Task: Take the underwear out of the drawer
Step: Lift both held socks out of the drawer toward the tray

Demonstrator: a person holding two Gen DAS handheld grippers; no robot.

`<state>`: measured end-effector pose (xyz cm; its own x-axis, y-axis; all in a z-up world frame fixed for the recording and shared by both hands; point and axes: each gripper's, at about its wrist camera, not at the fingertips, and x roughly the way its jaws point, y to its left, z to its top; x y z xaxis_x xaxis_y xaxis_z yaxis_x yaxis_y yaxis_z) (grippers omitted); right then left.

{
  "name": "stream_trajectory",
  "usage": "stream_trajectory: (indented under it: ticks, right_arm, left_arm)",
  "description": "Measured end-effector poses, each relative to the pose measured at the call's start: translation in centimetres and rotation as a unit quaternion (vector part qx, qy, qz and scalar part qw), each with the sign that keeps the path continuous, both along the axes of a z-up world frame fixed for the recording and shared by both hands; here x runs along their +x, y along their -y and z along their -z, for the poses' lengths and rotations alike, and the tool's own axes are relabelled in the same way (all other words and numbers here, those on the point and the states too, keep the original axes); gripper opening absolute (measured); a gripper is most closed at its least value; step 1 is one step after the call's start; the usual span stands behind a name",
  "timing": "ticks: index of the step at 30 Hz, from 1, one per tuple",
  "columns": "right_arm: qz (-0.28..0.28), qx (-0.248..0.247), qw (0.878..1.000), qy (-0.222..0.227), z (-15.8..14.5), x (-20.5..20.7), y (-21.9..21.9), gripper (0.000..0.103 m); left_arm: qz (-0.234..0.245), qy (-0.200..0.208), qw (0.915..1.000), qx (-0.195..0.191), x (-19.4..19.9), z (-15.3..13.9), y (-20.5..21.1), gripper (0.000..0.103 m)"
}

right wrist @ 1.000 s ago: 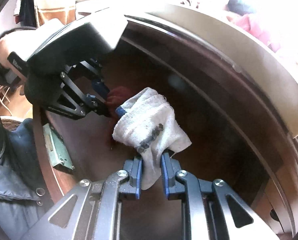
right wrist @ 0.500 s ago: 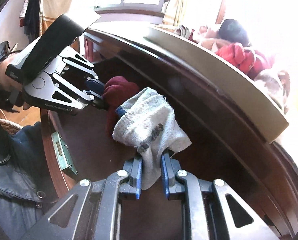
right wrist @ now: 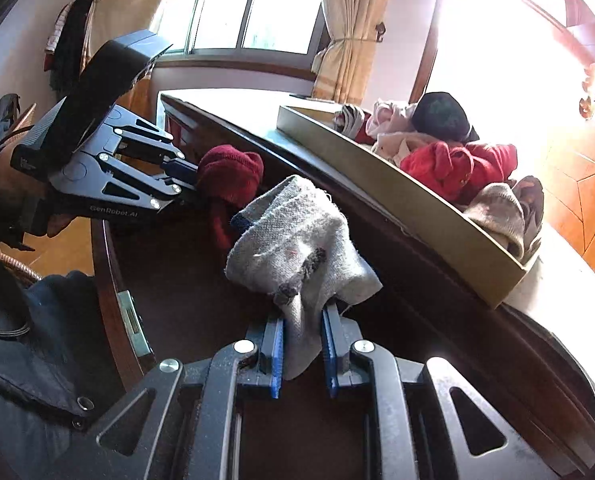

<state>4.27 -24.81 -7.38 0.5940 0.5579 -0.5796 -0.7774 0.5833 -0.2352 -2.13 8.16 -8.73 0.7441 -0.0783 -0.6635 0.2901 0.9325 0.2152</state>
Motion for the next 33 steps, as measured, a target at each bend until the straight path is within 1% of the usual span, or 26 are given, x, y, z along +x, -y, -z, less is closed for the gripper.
stream_trajectory:
  ticks: [5,9,13,17,24,33]
  right_arm:
    - [-0.005,0.014,1.0,0.014,-1.0,0.2,-0.9,0.018]
    - [-0.007,0.026,0.999,0.024,-1.9,-0.2,-1.0,0.018]
    - [-0.008,0.032,0.999,0.038,-2.9,0.0,-1.6,0.018]
    - [-0.008,0.041,0.998,0.049,-3.9,0.2,-2.1,0.018]
    - [0.0,0.056,0.997,0.06,-5.6,0.5,-2.4,0.018]
    - [0.014,0.071,0.995,0.067,-8.1,2.2,-2.9,0.018]
  left_arm:
    - [-0.005,0.023,0.9997,-0.005,-1.2,-2.3,-0.5,0.018]
    - [-0.01,0.039,0.9992,-0.008,-2.3,-3.4,-0.8,0.018]
    - [-0.015,0.055,0.9983,-0.013,-2.8,-3.5,-1.2,0.018]
    - [-0.018,0.067,0.9975,-0.016,-1.9,-5.4,-1.4,0.018]
    - [-0.022,0.09,0.9956,-0.017,-0.6,-7.1,-1.9,0.018]
    - [-0.027,0.125,0.9917,-0.002,1.2,-10.4,-2.4,0.018]
